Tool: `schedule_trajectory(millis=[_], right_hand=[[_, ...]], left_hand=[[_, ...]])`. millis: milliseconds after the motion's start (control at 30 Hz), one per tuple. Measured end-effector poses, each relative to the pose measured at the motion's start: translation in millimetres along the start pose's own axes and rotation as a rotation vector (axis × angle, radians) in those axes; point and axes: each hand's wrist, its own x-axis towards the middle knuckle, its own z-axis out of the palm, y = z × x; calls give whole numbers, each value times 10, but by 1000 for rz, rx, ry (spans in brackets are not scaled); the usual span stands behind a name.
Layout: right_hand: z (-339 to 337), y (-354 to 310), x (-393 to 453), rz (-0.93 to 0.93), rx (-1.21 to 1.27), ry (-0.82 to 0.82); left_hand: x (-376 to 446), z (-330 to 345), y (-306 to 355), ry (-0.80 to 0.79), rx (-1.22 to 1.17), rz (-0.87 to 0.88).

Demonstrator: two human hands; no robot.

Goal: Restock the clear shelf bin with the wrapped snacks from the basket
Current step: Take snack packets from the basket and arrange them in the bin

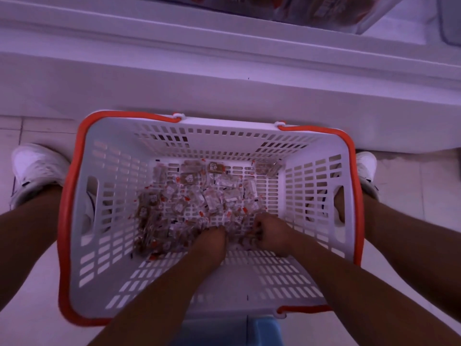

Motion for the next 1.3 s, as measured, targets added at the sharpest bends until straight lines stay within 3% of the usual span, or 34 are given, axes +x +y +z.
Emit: schedule_trajectory(millis=[67, 200, 400, 500, 633, 800, 933, 1033, 1167, 1300], right_hand=[[41, -56, 52, 82, 392, -84], [27, -119, 44, 28, -24, -163], [84, -187, -78, 48, 3, -164], [-37, -208, -113, 107, 205, -79], [-725, -448, -179, 211, 601, 34], [-1658, -1308, -789, -76, 1218, 65], [-2067, -1928, -1535, -371, 1407, 27], [-2171, -2169, -1926, -528, 1487, -1], [-2120, -2342, -2040, -605, 1545, 6], [-2190, -2451, -1961, -531, 1521, 61]], left_hand=[[45, 7, -43, -3, -123, -41], [127, 7, -72, -105, -369, -83], [101, -3, 16, -216, -396, -25], [40, -176, 71, -165, -432, -70], [-168, -1028, 174, -87, -577, 42], [-783, -2259, 532, 214, -840, 91], [-1565, -2799, 935, 453, -1187, 189], [-2135, -2935, 1176, 437, -1412, 307], [-2460, -2954, 1257, 350, -1543, 417], [-2424, -3038, 1208, 499, -1554, 346]])
